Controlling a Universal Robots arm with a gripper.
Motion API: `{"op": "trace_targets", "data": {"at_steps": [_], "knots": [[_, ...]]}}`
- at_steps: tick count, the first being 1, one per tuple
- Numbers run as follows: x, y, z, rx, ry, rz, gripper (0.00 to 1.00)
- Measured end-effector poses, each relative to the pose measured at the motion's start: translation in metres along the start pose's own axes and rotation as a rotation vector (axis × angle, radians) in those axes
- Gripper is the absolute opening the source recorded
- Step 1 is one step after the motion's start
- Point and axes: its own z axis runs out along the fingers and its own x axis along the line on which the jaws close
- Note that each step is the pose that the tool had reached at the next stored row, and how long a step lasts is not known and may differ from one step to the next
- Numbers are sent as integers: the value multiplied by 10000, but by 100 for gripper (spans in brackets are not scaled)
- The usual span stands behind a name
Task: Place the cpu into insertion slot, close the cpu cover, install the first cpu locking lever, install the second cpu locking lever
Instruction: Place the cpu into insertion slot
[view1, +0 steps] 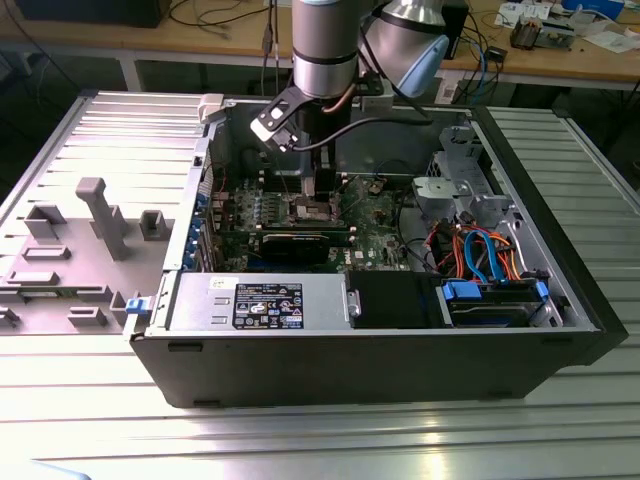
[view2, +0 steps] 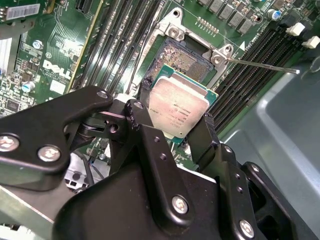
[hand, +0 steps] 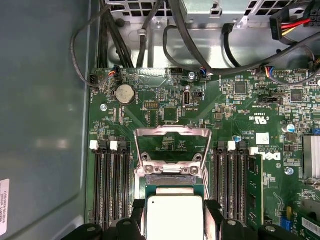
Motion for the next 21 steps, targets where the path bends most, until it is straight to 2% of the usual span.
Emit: {"op": "trace_targets", "data": {"at_steps": [4,6,9,21], "knots": [[18,-2,42,5,-221,-10,55],[18,-8,86,5,-225,-10,55],[18,-15,135,7,-263,-15,55],[14,-67,357,7,-265,-16,55]]}}
